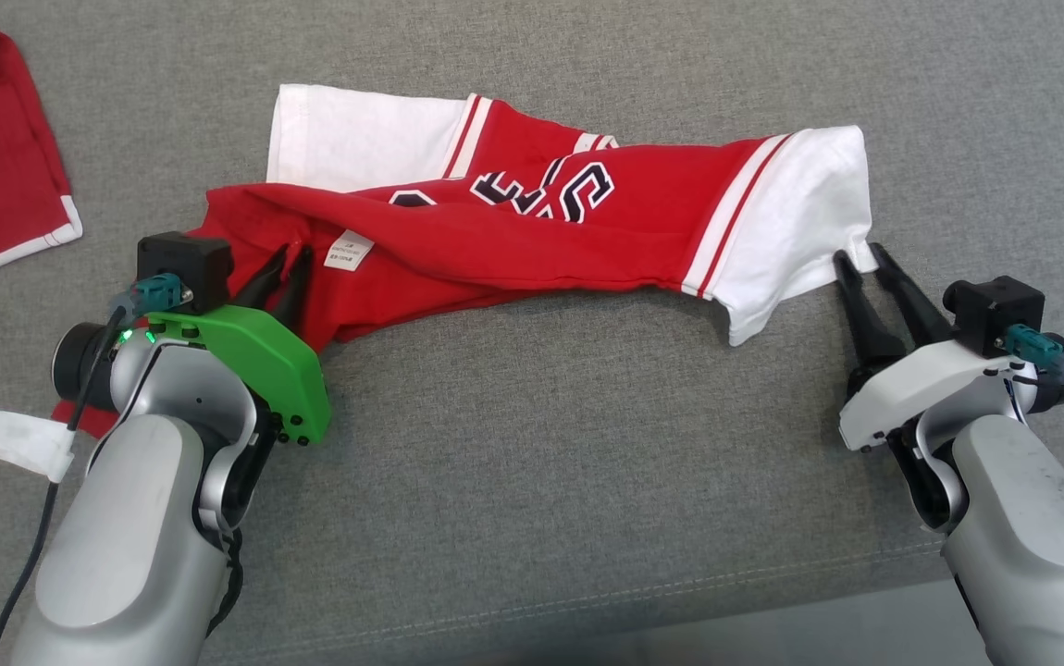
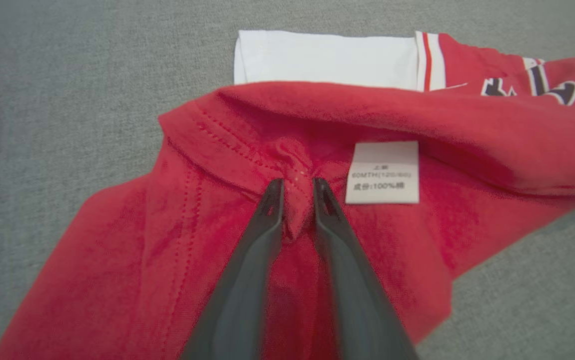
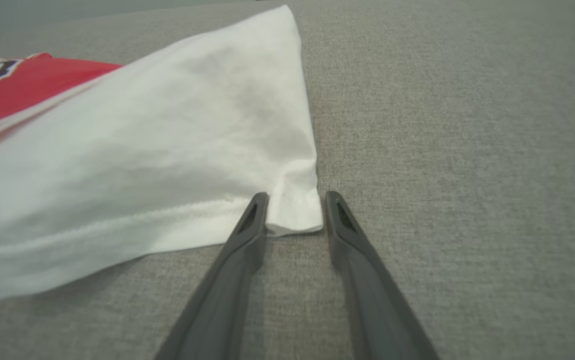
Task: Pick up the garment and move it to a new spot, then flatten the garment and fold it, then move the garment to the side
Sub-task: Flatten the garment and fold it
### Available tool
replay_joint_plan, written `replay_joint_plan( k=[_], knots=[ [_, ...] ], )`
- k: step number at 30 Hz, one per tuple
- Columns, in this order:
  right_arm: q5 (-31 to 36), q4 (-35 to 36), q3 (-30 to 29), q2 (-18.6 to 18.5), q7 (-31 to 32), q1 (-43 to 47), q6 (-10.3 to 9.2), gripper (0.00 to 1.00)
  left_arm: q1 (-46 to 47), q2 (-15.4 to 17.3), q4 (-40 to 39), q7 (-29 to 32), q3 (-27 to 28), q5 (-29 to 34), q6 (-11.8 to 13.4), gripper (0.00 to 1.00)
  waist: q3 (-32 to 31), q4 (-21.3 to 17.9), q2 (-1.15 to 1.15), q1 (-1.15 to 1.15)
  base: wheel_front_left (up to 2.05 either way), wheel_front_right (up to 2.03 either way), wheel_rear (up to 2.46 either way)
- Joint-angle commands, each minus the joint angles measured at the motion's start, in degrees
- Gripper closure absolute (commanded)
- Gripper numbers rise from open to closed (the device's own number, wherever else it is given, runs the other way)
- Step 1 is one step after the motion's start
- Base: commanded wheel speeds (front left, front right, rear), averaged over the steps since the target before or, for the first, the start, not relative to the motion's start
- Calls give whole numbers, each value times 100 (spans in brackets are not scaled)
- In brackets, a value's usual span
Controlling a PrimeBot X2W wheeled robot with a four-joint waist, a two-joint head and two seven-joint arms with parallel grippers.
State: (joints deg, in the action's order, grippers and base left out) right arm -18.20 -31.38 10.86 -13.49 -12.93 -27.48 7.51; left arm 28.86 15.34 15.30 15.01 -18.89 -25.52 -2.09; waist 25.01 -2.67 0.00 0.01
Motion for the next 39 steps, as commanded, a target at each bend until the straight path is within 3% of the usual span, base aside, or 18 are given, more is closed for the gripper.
replay_joint_plan(
  k=[1,9,18,30,39],
  knots=[
    [-75,-72,30,-29,-7,-20,-4,100,101,43,-35,-31,-17,43,-9,100,1,0,0,-1,0,0,0],
    [-183,281,-150,-146,-187,-85,-6,100,123,168,-537,-128,-54,205,72,100,-90,-10,0,-1,0,0,0],
    [9,1384,-684,-369,-218,-212,-6,100,217,468,-1494,111,50,295,201,100,-333,15,0,-1,0,0,0],
    [306,2768,-1196,-610,389,-1041,-6,100,1011,678,-2471,194,379,182,163,100,-775,81,0,-1,0,0,0],
    [338,3293,-1253,-740,770,-1664,-6,100,1661,662,-2800,168,430,246,156,100,-1056,42,0,-1,0,0,0]
  ],
)
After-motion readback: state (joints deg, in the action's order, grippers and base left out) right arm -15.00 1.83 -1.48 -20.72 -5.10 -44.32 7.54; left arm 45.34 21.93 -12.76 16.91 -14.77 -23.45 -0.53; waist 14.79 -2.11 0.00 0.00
